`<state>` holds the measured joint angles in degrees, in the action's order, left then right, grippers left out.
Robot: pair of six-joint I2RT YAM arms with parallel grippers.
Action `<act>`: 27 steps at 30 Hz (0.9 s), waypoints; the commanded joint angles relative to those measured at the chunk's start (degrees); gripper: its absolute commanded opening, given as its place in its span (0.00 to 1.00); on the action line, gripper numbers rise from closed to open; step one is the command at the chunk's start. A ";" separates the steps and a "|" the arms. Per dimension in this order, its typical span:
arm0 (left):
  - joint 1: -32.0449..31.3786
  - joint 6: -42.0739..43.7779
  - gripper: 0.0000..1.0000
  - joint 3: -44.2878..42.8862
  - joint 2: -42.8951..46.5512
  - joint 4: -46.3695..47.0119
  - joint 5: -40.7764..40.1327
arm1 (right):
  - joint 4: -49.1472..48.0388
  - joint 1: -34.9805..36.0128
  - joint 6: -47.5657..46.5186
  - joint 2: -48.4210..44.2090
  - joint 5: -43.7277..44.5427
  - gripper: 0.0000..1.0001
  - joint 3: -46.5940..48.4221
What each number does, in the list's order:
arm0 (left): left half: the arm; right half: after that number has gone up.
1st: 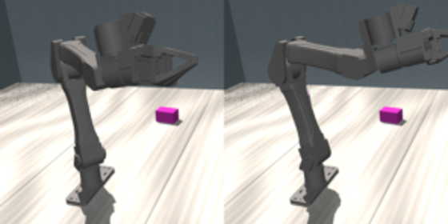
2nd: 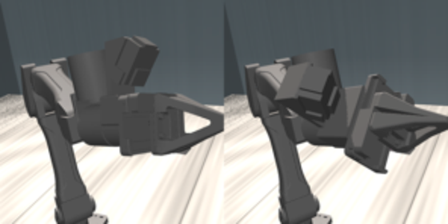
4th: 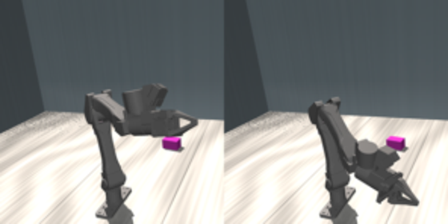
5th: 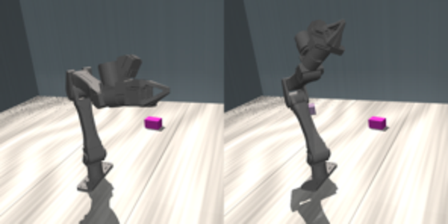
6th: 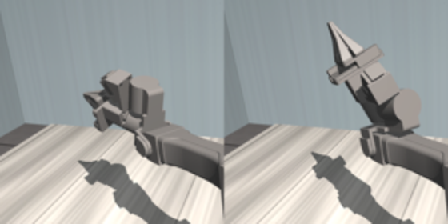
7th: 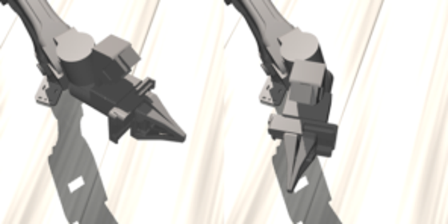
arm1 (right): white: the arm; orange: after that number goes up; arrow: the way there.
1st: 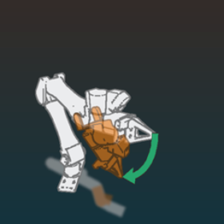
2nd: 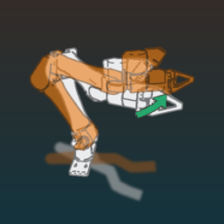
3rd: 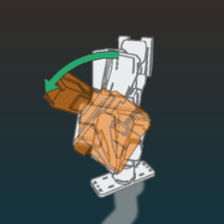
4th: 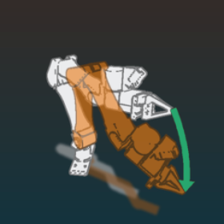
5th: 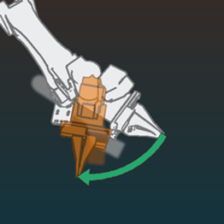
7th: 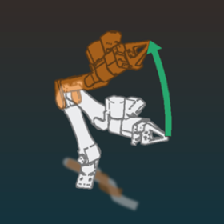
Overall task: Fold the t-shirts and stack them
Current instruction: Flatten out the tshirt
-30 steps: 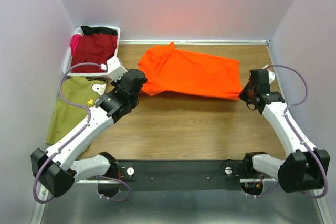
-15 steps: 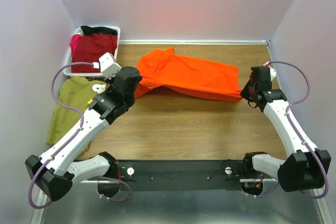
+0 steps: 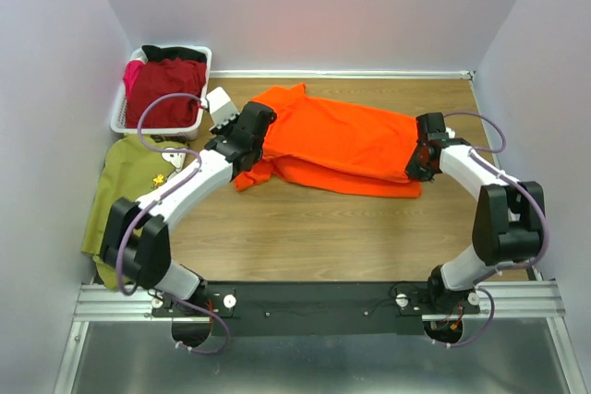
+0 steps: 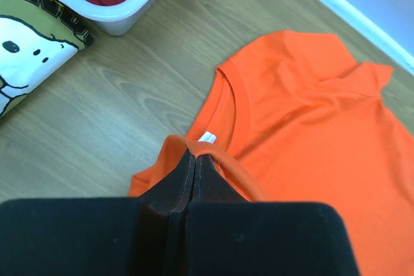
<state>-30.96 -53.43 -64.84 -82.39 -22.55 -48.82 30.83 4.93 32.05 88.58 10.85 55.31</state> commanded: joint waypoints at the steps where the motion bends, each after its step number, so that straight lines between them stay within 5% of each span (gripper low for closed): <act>1: 3.10 0.25 0.00 -3.71 -5.76 4.96 0.82 | -3.84 0.26 -0.06 3.70 1.01 0.17 6.21; 9: 4.86 2.10 0.00 -5.39 -11.73 7.43 4.16 | -5.60 0.17 -0.58 7.58 0.58 0.19 9.11; 17: 5.47 3.24 0.00 -6.00 -14.11 7.87 4.96 | -9.56 0.17 -1.47 4.42 -0.31 0.33 9.91; 27: 6.00 3.59 0.00 -5.91 -16.22 8.22 5.49 | -11.05 0.26 -2.00 1.69 2.24 0.34 8.07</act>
<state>-25.54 -50.46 -69.45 -97.56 -15.40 -43.09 21.06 4.93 30.65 92.42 10.92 63.68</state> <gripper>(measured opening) 0.011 0.342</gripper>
